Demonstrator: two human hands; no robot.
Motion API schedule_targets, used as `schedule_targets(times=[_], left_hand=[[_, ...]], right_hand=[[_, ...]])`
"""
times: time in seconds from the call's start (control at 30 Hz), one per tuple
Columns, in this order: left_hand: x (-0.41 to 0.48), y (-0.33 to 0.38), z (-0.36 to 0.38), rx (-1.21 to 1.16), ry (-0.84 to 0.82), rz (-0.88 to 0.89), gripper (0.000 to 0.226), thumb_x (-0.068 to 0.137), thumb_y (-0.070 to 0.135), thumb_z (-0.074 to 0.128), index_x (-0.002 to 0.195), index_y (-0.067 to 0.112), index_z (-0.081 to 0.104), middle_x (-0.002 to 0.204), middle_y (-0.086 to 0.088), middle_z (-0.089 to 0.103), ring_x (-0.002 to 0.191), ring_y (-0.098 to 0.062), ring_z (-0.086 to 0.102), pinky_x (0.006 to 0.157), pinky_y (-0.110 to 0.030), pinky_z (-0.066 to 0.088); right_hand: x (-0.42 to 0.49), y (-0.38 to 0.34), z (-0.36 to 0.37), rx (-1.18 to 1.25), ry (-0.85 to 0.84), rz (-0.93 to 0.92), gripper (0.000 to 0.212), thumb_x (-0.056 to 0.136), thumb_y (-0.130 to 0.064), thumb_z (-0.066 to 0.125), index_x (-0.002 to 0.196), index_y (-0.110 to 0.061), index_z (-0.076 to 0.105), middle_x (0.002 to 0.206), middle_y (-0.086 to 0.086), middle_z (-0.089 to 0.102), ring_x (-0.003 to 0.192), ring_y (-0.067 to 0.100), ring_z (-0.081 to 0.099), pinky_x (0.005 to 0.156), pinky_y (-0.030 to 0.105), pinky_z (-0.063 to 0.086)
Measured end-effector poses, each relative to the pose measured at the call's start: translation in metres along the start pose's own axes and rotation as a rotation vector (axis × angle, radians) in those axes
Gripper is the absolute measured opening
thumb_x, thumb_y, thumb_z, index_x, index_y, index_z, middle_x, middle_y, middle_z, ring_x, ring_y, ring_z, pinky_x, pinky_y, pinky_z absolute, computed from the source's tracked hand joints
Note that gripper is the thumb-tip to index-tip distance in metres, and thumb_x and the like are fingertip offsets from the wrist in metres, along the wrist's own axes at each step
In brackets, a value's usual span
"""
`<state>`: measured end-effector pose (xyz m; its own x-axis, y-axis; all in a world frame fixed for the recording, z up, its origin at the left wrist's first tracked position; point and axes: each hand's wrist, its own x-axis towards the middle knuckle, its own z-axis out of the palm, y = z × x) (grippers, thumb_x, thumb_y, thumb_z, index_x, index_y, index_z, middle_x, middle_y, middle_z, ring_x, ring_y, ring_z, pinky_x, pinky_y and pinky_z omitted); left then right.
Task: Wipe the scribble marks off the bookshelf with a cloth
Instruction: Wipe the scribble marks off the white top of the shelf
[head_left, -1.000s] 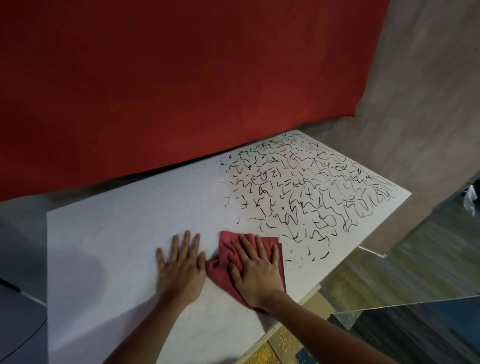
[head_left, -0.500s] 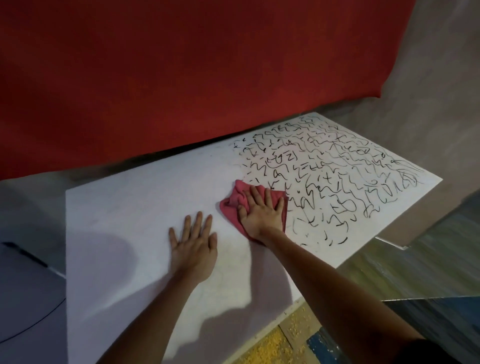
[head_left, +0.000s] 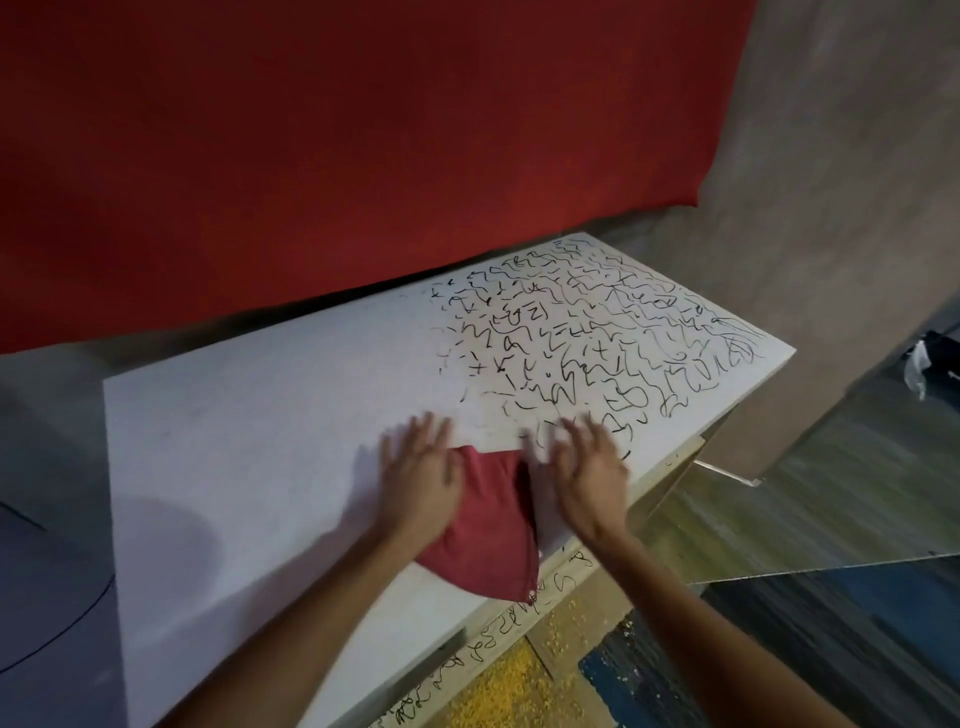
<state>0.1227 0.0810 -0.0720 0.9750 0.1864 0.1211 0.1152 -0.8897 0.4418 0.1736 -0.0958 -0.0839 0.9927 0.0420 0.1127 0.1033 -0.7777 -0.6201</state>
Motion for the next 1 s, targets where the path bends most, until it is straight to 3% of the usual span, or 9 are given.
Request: schedule_targets(times=[0.07,0.13,0.2,0.3,0.43,0.67,0.83,0.9,1.0], left_hand=[[-0.010,0.024,0.021,0.170,-0.196,0.024,0.098,0.072,0.056,-0.017,0.151,0.012,0.021,0.159,-0.013,0.015,0.146,-0.031,0.012,0.117,-0.049,-0.001],[-0.015,0.033,0.038,0.351,-0.280,0.032,0.101,0.075,0.062,-0.013,0.150,0.008,0.028,0.155,-0.024,0.021,0.142,-0.044,0.020,0.112,-0.065,0.006],[-0.014,0.033,0.043,0.412,-0.241,-0.005,0.095,0.080,0.063,-0.008,0.147,0.012,0.036,0.151,-0.026,0.026,0.138,-0.048,0.026,0.108,-0.071,0.012],[0.008,0.025,0.045,0.384,-0.285,0.000,0.100,0.067,0.062,-0.022,0.154,0.021,0.005,0.159,-0.020,-0.001,0.145,-0.041,0.001,0.109,-0.065,-0.007],[0.068,0.011,0.044,0.396,-0.215,-0.017,0.074,0.091,0.066,0.004,0.154,0.027,0.005,0.161,-0.011,0.000,0.147,-0.034,0.002,0.113,-0.062,0.000],[0.146,-0.008,0.050,0.394,-0.209,-0.081,0.064,0.096,0.061,0.013,0.153,0.032,0.006,0.162,-0.003,-0.001,0.148,-0.030,0.000,0.113,-0.060,-0.001],[0.078,0.011,0.047,0.328,-0.204,-0.067,0.063,0.096,0.061,0.010,0.153,0.033,0.007,0.162,-0.001,0.000,0.148,-0.029,-0.001,0.113,-0.060,-0.002],[0.029,0.003,0.039,0.320,-0.222,-0.002,0.071,0.088,0.065,0.004,0.151,0.035,0.020,0.160,-0.001,0.013,0.147,-0.030,0.013,0.113,-0.062,0.006],[-0.009,-0.038,0.016,0.340,-0.175,-0.039,0.073,0.083,0.068,0.013,0.140,0.036,0.046,0.151,0.002,0.038,0.137,-0.029,0.039,0.107,-0.063,0.024]], right_hand=[[0.011,0.021,-0.008,-0.080,0.032,0.355,0.054,0.102,-0.043,0.026,0.150,-0.019,0.023,0.159,0.014,0.007,0.146,0.034,0.007,0.115,0.053,0.010],[0.015,0.024,-0.005,0.053,0.008,0.572,0.059,0.103,-0.038,0.029,0.153,-0.016,0.008,0.159,0.019,-0.004,0.145,0.040,0.001,0.114,0.057,0.006],[0.017,0.023,0.000,0.174,0.012,0.548,0.063,0.100,-0.025,0.033,0.153,-0.010,0.002,0.157,0.022,-0.004,0.143,0.043,0.006,0.114,0.056,0.012],[0.019,0.026,0.008,0.190,0.038,0.496,0.062,0.096,-0.011,0.037,0.151,0.001,0.009,0.155,0.023,-0.001,0.139,0.045,0.013,0.111,0.051,0.020],[0.036,0.016,0.010,0.116,0.149,0.732,0.064,0.099,-0.021,0.040,0.152,-0.012,0.006,0.156,0.019,0.003,0.136,0.043,0.023,0.106,0.053,0.029],[0.042,0.026,0.016,0.038,0.140,0.706,0.076,0.092,-0.016,0.052,0.152,-0.015,0.006,0.155,0.022,0.002,0.128,0.046,0.034,0.102,0.049,0.036],[0.043,0.026,0.014,0.000,0.101,0.693,0.085,0.090,-0.023,0.061,0.153,-0.014,0.005,0.156,0.022,-0.009,0.141,0.044,0.009,0.107,0.054,0.031],[0.040,0.024,0.015,-0.059,0.105,0.651,0.078,0.094,-0.026,0.053,0.153,-0.012,0.004,0.157,0.017,-0.017,0.144,0.041,-0.004,0.112,0.057,0.020],[0.038,0.025,0.014,-0.140,0.110,0.572,0.067,0.098,-0.027,0.038,0.153,-0.007,0.004,0.159,0.014,-0.015,0.146,0.034,-0.010,0.115,0.057,0.007]])
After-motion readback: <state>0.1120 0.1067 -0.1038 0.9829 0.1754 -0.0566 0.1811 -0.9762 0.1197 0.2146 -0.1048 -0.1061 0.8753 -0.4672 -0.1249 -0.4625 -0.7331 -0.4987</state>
